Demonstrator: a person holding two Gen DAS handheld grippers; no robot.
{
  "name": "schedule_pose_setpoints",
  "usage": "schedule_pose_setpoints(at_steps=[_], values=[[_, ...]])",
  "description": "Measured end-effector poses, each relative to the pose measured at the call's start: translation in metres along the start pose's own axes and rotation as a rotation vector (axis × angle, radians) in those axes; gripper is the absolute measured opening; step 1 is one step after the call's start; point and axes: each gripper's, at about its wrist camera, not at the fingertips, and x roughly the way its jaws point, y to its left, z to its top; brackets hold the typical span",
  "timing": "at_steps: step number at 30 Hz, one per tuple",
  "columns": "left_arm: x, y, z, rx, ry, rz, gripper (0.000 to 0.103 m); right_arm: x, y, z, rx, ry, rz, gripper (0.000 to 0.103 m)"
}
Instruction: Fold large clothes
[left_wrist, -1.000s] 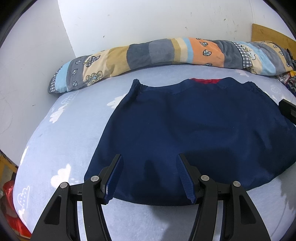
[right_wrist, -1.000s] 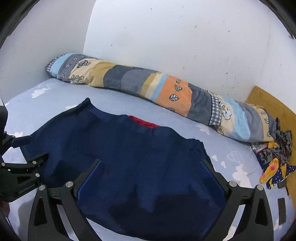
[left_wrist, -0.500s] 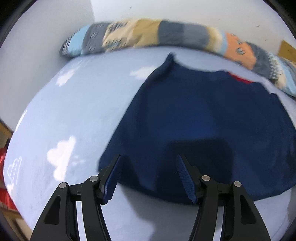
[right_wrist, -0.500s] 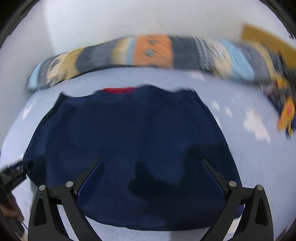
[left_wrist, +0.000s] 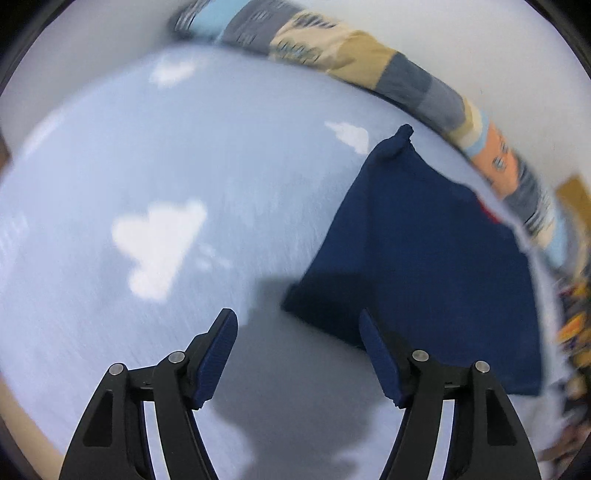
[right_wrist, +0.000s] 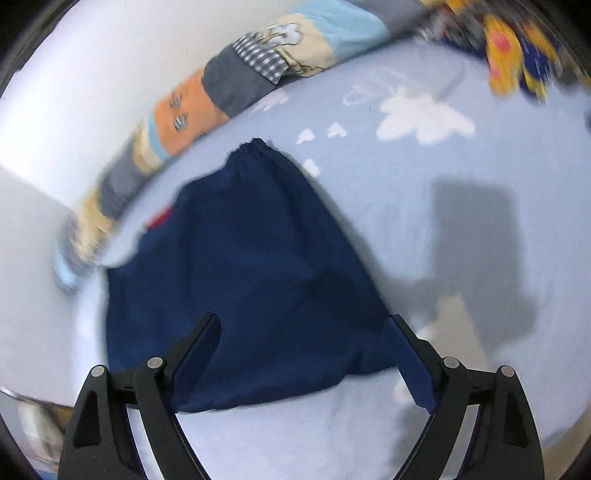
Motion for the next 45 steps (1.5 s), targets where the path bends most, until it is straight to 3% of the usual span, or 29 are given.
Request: schedule_pose_setpoints(at_steps=[4, 6, 8, 13, 20, 28, 31, 33, 36, 37, 38, 39, 40, 42, 45], values=[[0.004, 0.028, 0.007, -0.125, 0.046, -0.101, 0.064, -0.009, -0.03, -0.019, 0.167, 0.055, 0.163, 0.092], [0.012, 0.039, 0.011, -0.183, 0.073, -0.159, 0.052, -0.01, -0.045, -0.033, 0.26, 0.07, 0.24, 0.091], [0.021, 0.045, 0.011, -0.23, 0.102, -0.218, 0.046, -0.008, -0.056, -0.044, 0.315, 0.078, 0.282, 0.091], [0.048, 0.047, 0.011, -0.244, 0.133, -0.279, 0.045, 0.008, -0.077, -0.056, 0.412, 0.112, 0.318, 0.083], [0.093, 0.048, 0.017, -0.273, 0.119, -0.276, 0.045, 0.031, -0.091, -0.049, 0.464, 0.082, 0.262, 0.076], [0.122, 0.044, 0.002, -0.281, 0.045, -0.328, 0.053, 0.053, -0.075, -0.031, 0.415, -0.033, 0.259, 0.074], [0.131, 0.038, -0.007, -0.295, -0.001, -0.353, 0.064, 0.062, -0.061, -0.022, 0.381, -0.087, 0.272, 0.075], [0.136, 0.026, -0.004, -0.278, -0.031, -0.352, 0.078, 0.069, -0.053, -0.016, 0.364, -0.123, 0.31, 0.075], [0.144, 0.008, -0.007, -0.248, -0.085, -0.32, 0.082, 0.09, -0.033, -0.004, 0.289, -0.099, 0.367, 0.072], [0.146, 0.003, -0.009, -0.232, -0.1, -0.308, 0.081, 0.095, -0.027, -0.002, 0.256, -0.089, 0.361, 0.064], [0.148, -0.003, -0.01, -0.216, -0.111, -0.292, 0.069, 0.098, -0.021, 0.001, 0.222, -0.094, 0.33, 0.047], [0.15, -0.007, -0.011, -0.198, -0.124, -0.244, 0.034, 0.1, -0.019, 0.002, 0.217, -0.09, 0.324, 0.035], [0.149, -0.009, -0.012, -0.185, -0.122, -0.231, 0.027, 0.103, -0.02, 0.004, 0.221, -0.075, 0.318, 0.025], [0.151, -0.02, -0.011, -0.18, -0.14, -0.237, 0.017, 0.101, -0.022, 0.004, 0.224, -0.069, 0.319, 0.022], [0.144, -0.041, -0.015, -0.117, -0.175, -0.18, 0.012, 0.086, -0.008, 0.006, 0.143, -0.102, 0.282, 0.019]])
